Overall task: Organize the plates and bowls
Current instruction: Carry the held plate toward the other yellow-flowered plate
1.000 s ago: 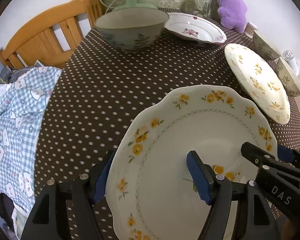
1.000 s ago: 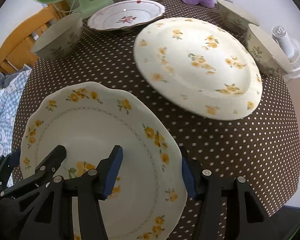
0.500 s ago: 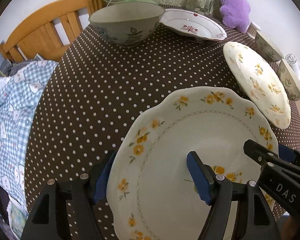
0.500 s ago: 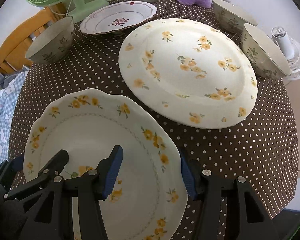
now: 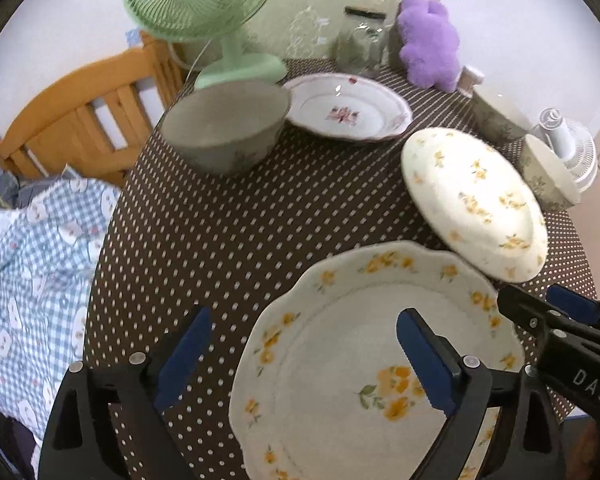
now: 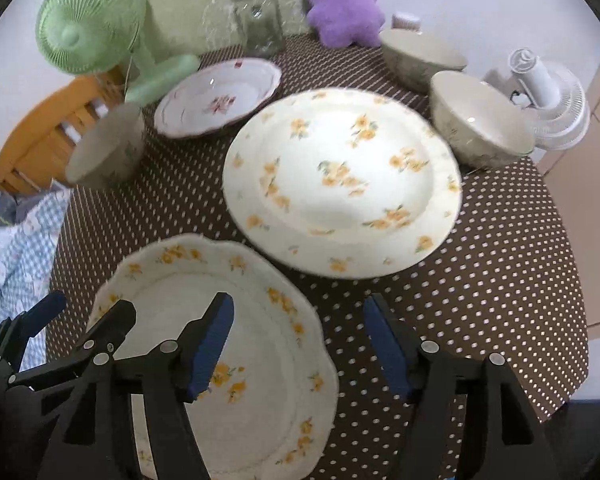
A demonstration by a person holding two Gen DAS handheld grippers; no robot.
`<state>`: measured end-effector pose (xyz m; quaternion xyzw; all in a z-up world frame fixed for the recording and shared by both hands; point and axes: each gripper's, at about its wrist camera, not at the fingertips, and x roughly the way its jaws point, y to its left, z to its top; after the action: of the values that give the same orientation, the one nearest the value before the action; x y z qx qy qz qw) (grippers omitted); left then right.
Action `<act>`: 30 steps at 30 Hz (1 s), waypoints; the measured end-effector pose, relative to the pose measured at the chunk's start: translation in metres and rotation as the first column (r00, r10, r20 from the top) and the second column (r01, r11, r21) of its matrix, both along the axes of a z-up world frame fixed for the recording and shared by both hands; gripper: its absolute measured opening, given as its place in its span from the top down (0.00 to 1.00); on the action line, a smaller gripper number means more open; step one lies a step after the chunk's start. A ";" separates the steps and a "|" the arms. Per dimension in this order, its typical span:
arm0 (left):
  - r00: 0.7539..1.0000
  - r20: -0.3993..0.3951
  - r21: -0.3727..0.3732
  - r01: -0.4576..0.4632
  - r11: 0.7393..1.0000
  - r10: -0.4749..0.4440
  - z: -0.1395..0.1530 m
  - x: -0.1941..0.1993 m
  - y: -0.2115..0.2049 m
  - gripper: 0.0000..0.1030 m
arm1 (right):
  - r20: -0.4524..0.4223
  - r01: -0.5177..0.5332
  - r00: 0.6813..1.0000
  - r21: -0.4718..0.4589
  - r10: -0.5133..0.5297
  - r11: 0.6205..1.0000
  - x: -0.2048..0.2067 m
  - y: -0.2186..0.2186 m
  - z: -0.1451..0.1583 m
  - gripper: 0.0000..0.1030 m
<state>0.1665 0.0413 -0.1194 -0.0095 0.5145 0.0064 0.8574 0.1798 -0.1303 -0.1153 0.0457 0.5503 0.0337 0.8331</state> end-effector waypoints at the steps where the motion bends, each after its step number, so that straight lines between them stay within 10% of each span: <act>1: 1.000 0.005 0.000 0.006 1.000 -0.006 0.002 0.001 -0.003 0.07 | 0.009 0.011 1.000 0.009 -0.011 1.000 0.000 -0.005 0.003 0.30; 30: 0.997 0.014 0.049 0.073 0.996 -0.073 -0.019 0.092 -0.101 0.05 | 0.065 0.139 0.988 0.008 -0.139 0.990 0.075 -0.100 -0.006 0.30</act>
<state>0.2589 -0.0600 -0.1380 0.0303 0.5072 -0.0124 0.8612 0.2552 -0.2303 -0.1209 0.0842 0.5181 -0.0222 0.8509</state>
